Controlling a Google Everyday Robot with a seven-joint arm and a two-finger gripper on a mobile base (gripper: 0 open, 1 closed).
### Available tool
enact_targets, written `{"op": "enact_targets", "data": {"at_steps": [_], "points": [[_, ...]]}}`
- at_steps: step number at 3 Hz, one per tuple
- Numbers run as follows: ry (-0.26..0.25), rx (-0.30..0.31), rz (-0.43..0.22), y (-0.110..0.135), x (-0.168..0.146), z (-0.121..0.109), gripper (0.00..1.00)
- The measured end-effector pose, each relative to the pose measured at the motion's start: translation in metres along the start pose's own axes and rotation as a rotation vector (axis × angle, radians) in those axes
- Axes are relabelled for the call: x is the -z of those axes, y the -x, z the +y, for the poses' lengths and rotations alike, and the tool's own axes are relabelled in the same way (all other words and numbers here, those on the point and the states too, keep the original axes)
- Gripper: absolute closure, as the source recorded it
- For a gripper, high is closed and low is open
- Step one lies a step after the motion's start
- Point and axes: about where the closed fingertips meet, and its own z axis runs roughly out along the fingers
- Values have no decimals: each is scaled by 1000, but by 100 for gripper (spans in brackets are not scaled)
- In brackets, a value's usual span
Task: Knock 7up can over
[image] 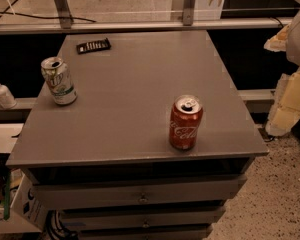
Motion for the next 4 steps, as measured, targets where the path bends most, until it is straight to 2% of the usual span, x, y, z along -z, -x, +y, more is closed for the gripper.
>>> {"op": "enact_targets", "data": {"at_steps": [1, 2, 3, 4], "points": [[0, 0, 0, 0, 0, 0, 0], [6, -7, -73, 19, -11, -4, 0], [24, -18, -187, 62, -23, -14, 0], [13, 33, -280, 107, -30, -31, 0]]}}
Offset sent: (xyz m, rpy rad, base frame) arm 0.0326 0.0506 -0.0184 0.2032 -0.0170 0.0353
